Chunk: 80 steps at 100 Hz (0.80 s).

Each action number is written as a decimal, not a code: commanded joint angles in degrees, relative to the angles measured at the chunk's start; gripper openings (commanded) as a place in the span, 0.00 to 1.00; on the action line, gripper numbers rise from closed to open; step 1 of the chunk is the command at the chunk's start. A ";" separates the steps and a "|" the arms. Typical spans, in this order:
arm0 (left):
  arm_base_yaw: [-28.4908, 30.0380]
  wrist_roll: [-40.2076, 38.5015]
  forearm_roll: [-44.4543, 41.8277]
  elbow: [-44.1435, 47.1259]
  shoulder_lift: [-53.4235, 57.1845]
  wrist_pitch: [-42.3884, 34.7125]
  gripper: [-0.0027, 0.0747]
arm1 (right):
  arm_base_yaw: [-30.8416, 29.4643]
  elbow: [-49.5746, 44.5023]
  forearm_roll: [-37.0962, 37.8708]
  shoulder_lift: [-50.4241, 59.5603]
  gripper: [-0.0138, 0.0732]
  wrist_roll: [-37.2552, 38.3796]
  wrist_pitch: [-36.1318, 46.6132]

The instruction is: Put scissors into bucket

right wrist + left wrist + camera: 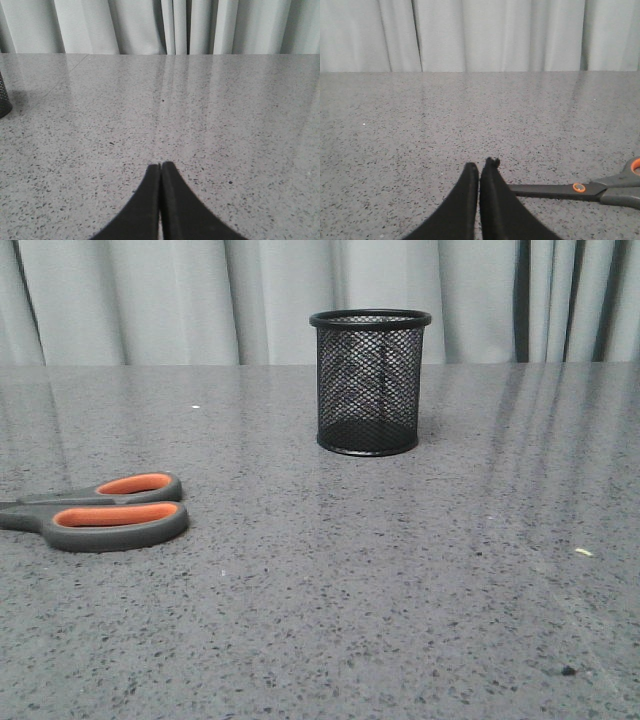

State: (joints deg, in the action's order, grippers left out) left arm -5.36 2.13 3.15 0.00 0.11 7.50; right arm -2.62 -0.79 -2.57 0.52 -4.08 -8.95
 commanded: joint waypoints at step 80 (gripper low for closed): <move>0.16 -0.54 0.05 2.29 1.59 -4.49 0.01 | -0.28 -0.38 0.68 1.37 0.08 -0.12 6.12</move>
State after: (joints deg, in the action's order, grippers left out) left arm -5.36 2.13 3.15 0.00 0.11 7.50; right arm -2.62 -0.79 -2.57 0.52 -4.08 -8.50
